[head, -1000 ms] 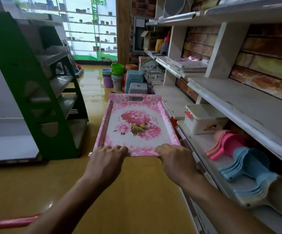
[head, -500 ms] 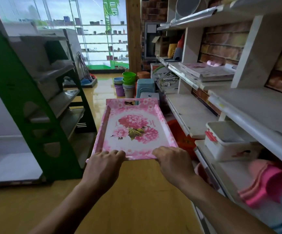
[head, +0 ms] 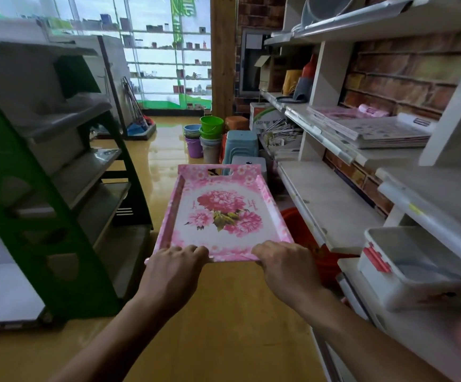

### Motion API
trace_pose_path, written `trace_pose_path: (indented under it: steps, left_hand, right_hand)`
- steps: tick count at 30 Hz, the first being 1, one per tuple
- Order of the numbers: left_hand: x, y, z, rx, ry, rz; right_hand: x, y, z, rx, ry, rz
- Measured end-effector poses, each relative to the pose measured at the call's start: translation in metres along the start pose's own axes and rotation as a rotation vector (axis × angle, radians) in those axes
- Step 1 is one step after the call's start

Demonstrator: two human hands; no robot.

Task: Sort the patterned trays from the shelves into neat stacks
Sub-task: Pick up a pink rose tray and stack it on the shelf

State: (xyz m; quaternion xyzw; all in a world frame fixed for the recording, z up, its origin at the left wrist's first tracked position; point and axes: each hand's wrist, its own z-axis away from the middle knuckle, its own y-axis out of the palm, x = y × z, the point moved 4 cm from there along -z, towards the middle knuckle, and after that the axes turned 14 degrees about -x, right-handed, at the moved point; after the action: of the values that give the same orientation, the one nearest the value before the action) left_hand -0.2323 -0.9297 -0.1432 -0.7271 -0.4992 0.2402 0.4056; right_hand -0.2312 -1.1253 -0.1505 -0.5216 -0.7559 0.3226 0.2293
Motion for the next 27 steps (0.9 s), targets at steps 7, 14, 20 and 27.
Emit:
trace_pose_path:
  steps: [7, 14, 20, 27]
  left_hand:
    - [0.072, 0.050, -0.089, -0.046, 0.082, 0.052]
    - [0.123, 0.090, -0.156, -0.047, 0.137, 0.066]
    - [0.138, 0.136, -0.209, -0.096, 0.157, 0.086]
    - [0.141, 0.205, -0.298, -0.088, 0.189, 0.057]
  right_hand:
    - [-0.011, 0.068, -0.090, -0.017, 0.029, 0.108]
    - [-0.023, 0.126, -0.149, -0.025, 0.076, 0.145]
    - [-0.059, 0.172, -0.185, -0.022, 0.101, 0.110]
    - [-0.131, 0.230, -0.242, -0.046, 0.126, 0.080]
